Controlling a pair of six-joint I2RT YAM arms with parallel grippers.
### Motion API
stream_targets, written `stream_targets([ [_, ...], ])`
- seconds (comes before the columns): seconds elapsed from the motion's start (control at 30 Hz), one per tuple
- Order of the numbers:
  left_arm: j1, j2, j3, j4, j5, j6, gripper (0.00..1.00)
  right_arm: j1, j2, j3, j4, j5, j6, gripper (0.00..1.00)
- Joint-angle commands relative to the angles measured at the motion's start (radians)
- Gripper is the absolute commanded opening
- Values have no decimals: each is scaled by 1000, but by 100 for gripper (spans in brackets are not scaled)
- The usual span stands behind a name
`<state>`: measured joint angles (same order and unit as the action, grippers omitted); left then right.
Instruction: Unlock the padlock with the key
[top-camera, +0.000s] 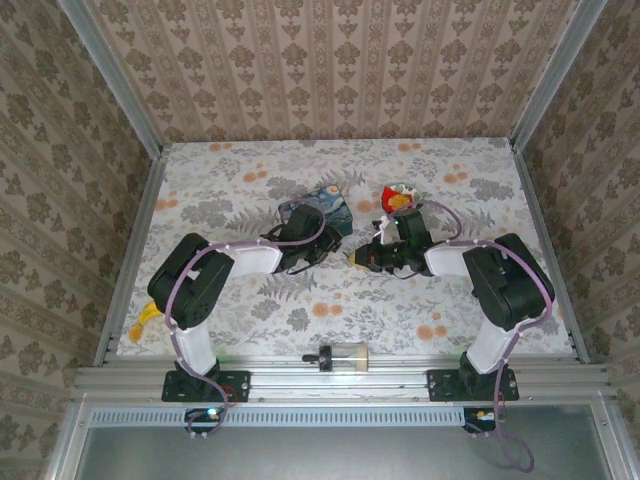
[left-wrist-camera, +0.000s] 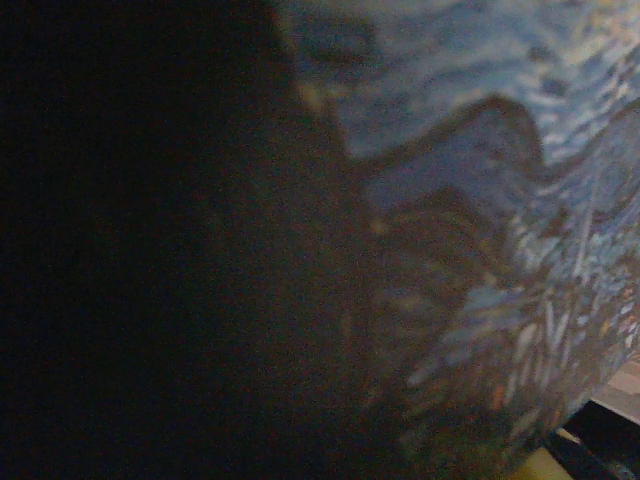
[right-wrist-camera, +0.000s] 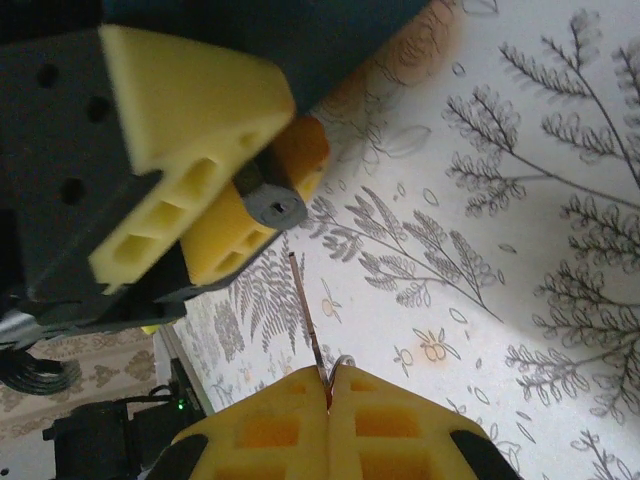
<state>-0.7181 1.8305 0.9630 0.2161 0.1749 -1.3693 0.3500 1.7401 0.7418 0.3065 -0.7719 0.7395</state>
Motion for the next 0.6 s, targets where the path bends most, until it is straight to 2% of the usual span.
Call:
stream_targets([
  [0.0, 4, 37, -19, -126, 146, -101, 0, 13, -39, -14, 60, 39, 8, 0],
  [0.57, 4, 42, -15, -118, 154, -99, 0, 32, 15, 9, 82, 74, 18, 0],
])
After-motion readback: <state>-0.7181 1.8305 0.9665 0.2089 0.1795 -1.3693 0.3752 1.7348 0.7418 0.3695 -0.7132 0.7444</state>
